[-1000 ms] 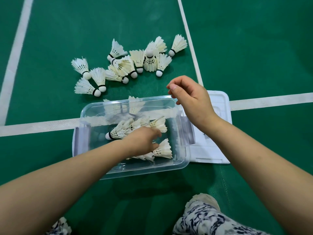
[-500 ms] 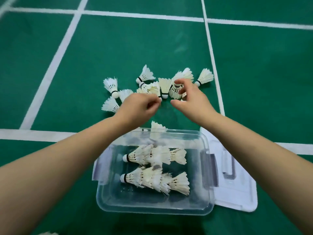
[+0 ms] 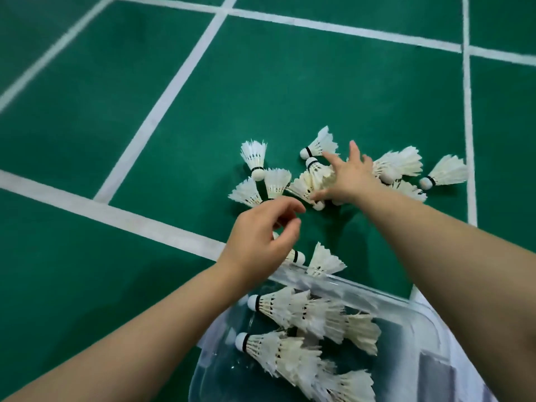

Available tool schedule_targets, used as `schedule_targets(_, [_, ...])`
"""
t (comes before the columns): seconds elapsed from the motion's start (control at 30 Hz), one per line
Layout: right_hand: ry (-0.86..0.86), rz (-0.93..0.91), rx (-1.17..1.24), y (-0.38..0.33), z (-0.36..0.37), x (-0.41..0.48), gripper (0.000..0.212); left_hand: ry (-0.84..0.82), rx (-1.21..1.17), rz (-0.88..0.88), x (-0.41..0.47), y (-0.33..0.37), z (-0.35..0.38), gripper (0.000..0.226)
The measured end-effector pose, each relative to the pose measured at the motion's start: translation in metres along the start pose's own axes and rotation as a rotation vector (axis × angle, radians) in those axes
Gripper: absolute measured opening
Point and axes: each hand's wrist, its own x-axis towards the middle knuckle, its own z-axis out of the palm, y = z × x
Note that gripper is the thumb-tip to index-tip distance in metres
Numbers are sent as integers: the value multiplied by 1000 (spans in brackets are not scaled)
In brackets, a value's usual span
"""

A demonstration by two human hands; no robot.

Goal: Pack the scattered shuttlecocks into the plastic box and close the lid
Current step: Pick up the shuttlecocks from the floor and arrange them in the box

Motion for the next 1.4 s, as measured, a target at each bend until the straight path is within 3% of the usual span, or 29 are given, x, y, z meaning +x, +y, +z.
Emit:
schedule_targets(0.2, [-131, -60, -148, -1, -20, 26, 88, 48, -66, -59, -8, -4, 2, 19])
schedule_targets(0.37, [-83, -151, -174, -5, -8, 27, 40, 59, -38, -67, -15, -2, 7, 17])
schedule_targets(0.57, [-2, -201, -204, 0, 11, 15, 14, 52, -20, -63, -13, 7, 10, 18])
schedule_targets(0.83, [236, -211, -16, 14, -19, -41, 16, 5, -39, -23, -26, 32, 24, 19])
schedule_targets(1.0, [407, -174, 175, 22, -59, -96, 32, -31, -37, 45, -38, 48, 31, 28])
schedule_targets(1.1, [484, -162, 192, 23, -83, -127, 32, -53, -39, 78, -43, 61, 32, 19])
schedule_targets(1.3, [543, -175, 265, 13, -103, -197, 37, 52, -68, 168, -54, 83, 21, 10])
schedule_targets(1.4, [534, -180, 406, 16, -97, -229, 29, 55, -13, 185, -63, 84, 16, 19])
